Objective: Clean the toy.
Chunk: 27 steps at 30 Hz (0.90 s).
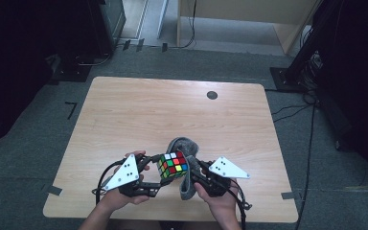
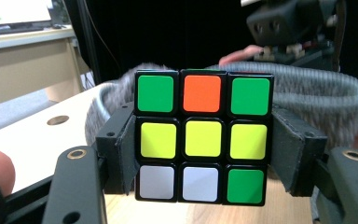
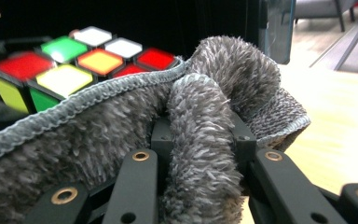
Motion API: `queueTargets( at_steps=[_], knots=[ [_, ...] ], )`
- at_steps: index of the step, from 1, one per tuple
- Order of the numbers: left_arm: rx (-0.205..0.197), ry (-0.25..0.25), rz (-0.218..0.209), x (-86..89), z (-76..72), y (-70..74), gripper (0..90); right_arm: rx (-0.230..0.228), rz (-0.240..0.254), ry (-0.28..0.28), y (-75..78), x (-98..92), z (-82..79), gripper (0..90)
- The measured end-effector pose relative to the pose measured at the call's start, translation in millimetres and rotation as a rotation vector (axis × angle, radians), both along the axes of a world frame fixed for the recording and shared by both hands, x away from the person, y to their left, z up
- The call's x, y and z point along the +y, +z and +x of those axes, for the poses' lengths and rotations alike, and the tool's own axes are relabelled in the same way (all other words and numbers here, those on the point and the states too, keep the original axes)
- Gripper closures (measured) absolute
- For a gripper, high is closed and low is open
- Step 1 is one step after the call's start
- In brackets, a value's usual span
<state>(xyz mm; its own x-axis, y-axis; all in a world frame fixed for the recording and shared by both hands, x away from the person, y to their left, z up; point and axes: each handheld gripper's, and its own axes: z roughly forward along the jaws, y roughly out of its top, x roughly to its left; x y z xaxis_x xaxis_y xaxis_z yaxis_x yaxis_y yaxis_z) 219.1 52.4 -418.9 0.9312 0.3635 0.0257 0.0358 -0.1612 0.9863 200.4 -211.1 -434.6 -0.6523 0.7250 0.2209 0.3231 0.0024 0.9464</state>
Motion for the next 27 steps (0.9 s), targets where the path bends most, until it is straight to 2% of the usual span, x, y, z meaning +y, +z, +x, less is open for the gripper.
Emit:
queueTargets(
  at_steps=[3, 6, 8, 10, 12, 15, 17, 20, 23, 25, 27],
  knots=[
    [0.008, 0.005, -0.03, 4.1, 1.7, 2.4, 34.2, 0.012, -0.024, 0.025, -4.2, 6.0, 0.1, 71.3],
    [0.012, -0.004, -0.024, 5.8, 2.8, 1.2, 34.2, 0.007, -0.038, 0.028, -3.3, 8.3, -0.9, 71.3],
    [0.013, -0.01, -0.014, 4.4, 2.6, 0.5, 34.3, -0.007, -0.027, 0.016, 0.4, 5.1, -1.9, 71.3],
    [0.012, -0.023, -0.006, 1.7, 1.4, -0.4, 34.3, -0.025, 0.009, -0.001, 6.0, -0.9, -2.9, 71.3],
    [0.009, -0.025, 0.002, -1.0, 0.2, -1.0, 34.3, -0.04, 0.025, -0.011, 8.7, -4.3, -3.3, 71.3],
    [0.01, -0.015, -0.005, -0.1, 0.6, -0.4, 34.3, -0.017, 0.036, -0.005, 5.3, -4.4, -1.8, 71.3],
    [0.012, -0.001, -0.027, 2.2, 1.2, 0.7, 34.2, 0.002, 0.031, 0.011, 1.2, -1.5, -0.1, 71.3],
    [0.027, 0.03, -0.09, 10.0, 4.1, 4.7, 34.3, 0.028, 0.005, 0.055, -4.6, 6.5, 0.6, 71.2],
    [0.052, 0.071, -0.152, 15.2, 7.0, 5.6, 34.2, 0.053, 0.011, 0.114, -10.7, 18.1, -1.0, 71.4],
    [0.076, 0.11, -0.194, 16.7, 8.8, 4.7, 34.3, 0.053, 0.011, 0.146, -12.2, 23.7, -2.0, 71.6],
    [0.09, 0.136, -0.197, 16.1, 10.2, 2.8, 34.3, 0.036, 0.024, 0.2, -13.6, 31.1, -4.0, 71.9]
  ],
)
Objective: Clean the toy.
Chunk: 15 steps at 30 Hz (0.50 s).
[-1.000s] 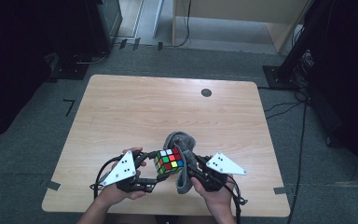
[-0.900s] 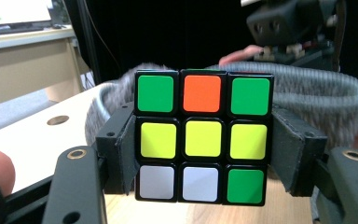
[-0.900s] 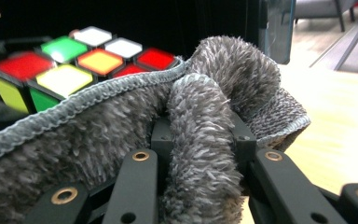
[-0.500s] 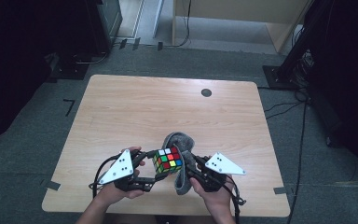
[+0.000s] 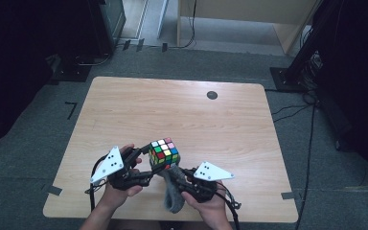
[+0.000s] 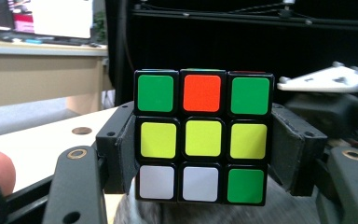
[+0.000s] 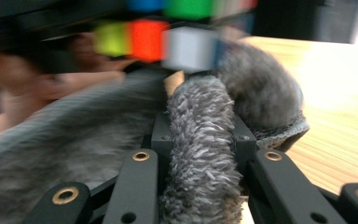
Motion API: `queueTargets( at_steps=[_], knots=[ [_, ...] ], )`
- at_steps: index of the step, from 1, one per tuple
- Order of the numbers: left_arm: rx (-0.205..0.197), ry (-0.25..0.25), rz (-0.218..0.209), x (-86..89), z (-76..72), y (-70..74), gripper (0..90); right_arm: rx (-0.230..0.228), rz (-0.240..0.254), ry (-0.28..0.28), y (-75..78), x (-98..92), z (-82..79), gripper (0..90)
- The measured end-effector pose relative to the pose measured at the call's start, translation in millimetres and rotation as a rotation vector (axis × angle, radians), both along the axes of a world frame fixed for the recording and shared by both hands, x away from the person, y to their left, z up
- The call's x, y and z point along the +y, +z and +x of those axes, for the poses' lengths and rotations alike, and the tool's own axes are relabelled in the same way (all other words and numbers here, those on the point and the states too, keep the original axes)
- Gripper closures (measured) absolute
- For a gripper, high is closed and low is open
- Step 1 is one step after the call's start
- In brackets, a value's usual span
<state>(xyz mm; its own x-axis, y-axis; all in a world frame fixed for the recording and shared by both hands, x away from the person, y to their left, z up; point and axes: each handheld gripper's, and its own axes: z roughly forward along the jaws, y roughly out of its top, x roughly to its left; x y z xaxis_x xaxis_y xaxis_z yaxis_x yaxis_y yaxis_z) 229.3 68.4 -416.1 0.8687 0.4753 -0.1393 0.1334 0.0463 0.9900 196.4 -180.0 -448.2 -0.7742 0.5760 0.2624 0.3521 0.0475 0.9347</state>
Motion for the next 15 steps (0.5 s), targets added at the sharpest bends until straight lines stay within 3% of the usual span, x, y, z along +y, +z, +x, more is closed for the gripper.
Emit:
queueTargets(
  at_steps=[2, 4, 10, 15],
  knots=[
    [0.008, 0.003, 0.015, -1.7, 0.8, -2.4, 34.3, -0.021, 0.002, 0.033, -0.8, 6.1, -2.3, 72.2],
    [0.016, 0.005, 0.01, -3.4, 1.1, -3.5, 34.3, -0.051, -0.014, 0.02, -0.6, 8.2, -3.8, 72.2],
    [0.027, -0.006, -0.021, -1.9, 1.4, -2.0, 34.3, -0.035, 0.029, -0.096, -1.3, -10.1, 3.1, 72.5],
    [0.034, -0.008, -0.011, -6.9, 0.1, -4.8, 34.3, -0.04, 0.037, -0.026, -2.8, 3.6, -1.9, 72.2]
  ],
)
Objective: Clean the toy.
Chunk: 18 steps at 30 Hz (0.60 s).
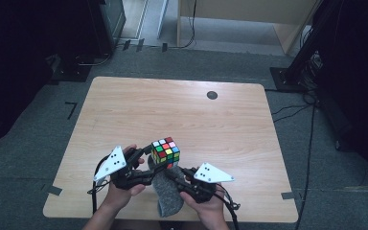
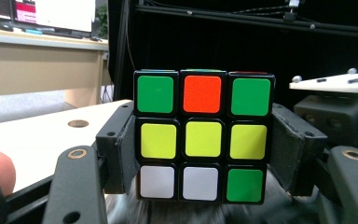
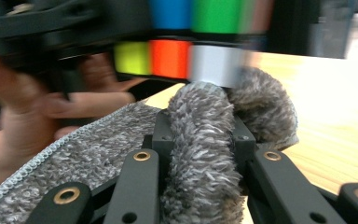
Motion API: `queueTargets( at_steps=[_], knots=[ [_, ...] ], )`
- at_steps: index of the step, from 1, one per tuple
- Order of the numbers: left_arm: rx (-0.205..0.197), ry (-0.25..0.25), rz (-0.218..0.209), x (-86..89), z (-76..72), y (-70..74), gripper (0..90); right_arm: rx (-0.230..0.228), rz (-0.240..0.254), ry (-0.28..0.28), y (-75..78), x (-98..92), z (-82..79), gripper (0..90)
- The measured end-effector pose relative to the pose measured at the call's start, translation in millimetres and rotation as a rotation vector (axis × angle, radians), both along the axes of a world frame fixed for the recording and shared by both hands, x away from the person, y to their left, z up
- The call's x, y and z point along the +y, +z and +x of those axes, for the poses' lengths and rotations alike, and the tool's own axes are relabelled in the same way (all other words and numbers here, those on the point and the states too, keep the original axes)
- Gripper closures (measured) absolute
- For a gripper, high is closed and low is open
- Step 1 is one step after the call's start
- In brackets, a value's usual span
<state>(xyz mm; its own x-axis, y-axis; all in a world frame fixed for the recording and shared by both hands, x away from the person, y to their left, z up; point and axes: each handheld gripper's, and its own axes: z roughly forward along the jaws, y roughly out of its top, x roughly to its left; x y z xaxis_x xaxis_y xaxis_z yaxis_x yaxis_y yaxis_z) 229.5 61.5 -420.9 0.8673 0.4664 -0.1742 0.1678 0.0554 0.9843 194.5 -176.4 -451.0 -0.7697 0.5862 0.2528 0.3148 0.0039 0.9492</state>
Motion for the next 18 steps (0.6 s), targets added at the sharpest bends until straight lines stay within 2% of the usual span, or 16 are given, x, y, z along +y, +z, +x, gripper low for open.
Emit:
queueTargets(
  at_steps=[3, 8, 11, 15, 18],
  knots=[
    [-0.005, 0.001, 0.004, -1.1, -0.6, -0.3, 34.3, -0.027, -0.014, 0.029, 1.0, 7.5, -4.2, 72.1],
    [-0.003, 0.011, -0.013, 3.5, 0.8, 1.3, 34.3, -0.03, -0.003, -0.029, 3.7, -5.9, 0.8, 72.1],
    [-0.004, 0.011, -0.007, 3.3, 1.1, 1.1, 34.3, -0.023, 0.004, -0.051, 2.6, -8.9, 2.3, 72.0],
    [-0.004, 0.007, 0.016, -0.6, 0.2, -1.0, 34.3, -0.02, -0.008, 0.004, -0.6, 3.0, -1.3, 70.8],
    [-0.012, 0.005, 0.024, -2.1, -0.9, -0.9, 34.3, -0.039, -0.024, 0.038, 0.4, 9.3, -4.9, 69.9]
  ],
)
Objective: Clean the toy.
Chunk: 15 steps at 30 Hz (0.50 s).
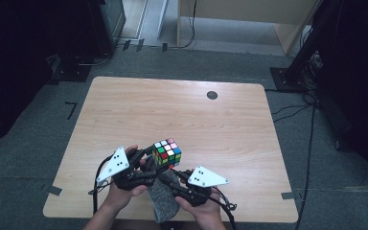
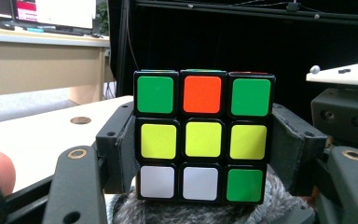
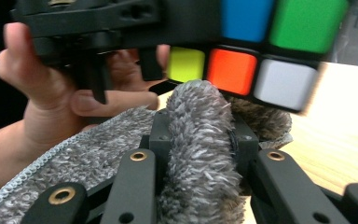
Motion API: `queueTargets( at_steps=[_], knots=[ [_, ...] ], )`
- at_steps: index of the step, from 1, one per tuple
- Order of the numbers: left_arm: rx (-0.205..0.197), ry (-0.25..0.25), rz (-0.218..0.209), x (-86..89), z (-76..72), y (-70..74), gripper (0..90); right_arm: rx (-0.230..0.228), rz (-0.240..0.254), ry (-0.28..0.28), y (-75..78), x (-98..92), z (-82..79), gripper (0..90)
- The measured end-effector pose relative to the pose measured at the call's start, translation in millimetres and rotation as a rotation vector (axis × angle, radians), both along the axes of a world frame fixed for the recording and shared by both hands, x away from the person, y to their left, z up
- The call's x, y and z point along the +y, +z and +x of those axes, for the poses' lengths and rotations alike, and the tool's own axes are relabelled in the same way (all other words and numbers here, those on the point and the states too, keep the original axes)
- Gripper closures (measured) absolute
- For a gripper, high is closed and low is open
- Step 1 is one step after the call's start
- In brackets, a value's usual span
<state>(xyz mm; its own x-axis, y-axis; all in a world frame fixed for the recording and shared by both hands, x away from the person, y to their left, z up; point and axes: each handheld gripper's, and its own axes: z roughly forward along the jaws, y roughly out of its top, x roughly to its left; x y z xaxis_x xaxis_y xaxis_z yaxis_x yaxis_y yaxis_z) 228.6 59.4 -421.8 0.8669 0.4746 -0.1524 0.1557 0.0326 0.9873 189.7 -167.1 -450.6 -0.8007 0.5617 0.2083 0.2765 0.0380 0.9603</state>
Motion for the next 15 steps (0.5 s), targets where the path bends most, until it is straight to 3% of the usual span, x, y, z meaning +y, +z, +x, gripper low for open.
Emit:
queueTargets(
  at_steps=[8, 15],
  knots=[
    [-0.001, 0.01, -0.02, 5.6, 1.6, 2.6, 34.3, 0.003, 0.01, -0.096, 3.3, -20.9, 8.7, 69.6],
    [0.001, 0.023, -0.011, 8.6, 3.8, 2.1, 34.3, -0.004, -0.029, -0.209, 0.5, -37.0, 16.8, 69.1]
  ],
)
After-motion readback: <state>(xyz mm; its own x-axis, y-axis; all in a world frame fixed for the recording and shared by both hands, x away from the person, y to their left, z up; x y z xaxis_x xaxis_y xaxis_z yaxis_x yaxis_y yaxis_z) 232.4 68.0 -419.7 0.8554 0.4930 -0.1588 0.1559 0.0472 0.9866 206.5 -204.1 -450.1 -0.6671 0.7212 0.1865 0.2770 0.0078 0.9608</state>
